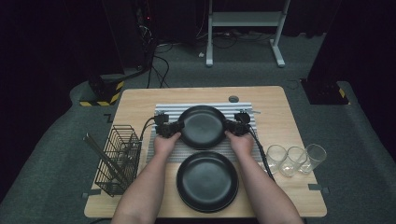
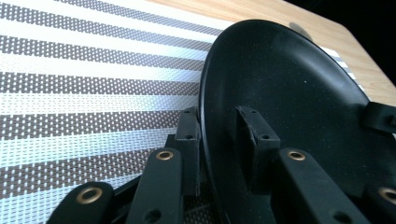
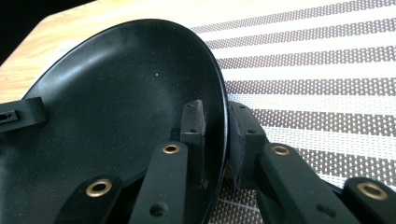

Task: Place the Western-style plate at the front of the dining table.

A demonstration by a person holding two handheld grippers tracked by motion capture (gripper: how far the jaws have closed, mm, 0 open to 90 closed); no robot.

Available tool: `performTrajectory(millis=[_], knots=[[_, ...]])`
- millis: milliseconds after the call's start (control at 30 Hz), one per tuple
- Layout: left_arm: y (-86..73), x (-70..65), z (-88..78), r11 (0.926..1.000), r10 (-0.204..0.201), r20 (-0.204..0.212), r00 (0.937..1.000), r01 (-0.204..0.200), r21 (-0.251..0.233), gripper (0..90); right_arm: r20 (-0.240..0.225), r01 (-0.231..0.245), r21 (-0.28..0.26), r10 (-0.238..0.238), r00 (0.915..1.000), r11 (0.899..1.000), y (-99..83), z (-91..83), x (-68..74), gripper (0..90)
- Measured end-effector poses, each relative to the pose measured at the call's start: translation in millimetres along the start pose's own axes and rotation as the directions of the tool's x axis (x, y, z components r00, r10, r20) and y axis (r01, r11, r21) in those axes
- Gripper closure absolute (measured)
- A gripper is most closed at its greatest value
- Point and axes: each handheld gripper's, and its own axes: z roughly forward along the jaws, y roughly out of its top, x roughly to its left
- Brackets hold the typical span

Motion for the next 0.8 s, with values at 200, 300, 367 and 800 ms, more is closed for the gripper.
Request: performTrajectory(millis=[200, 300, 367, 800], knots=[[3.1, -1.6, 3.0, 0.9994, 0.025, -0.035, 0.9991, -0.024, 0.027, 71.4, 0.012, 0.007, 0.005, -0.007, 0.9999, 1.0, 0.3, 2.6, -0.4, 77.9], [3.3, -2.1, 3.9, 0.9993, 0.026, -0.042, 0.9988, -0.025, 0.029, 71.4, 0.029, 0.023, 0.002, -0.023, 0.9993, 1.0, 0.8, 2.6, 0.5, 78.5], [3.5, -2.2, 4.0, 0.9991, 0.032, -0.044, 0.9985, -0.031, 0.03, 71.3, 0.026, 0.022, 0.003, -0.022, 0.9994, 1.0, 1.1, 2.6, 0.0, 78.4], [6.6, -21.6, -11.4, 0.9905, 0.129, -0.169, 0.9771, -0.135, -0.024, 70.9, 0.059, 0.103, -0.015, -0.102, 0.993, 0.995, -3.3, -11.5, 7.0, 74.8]])
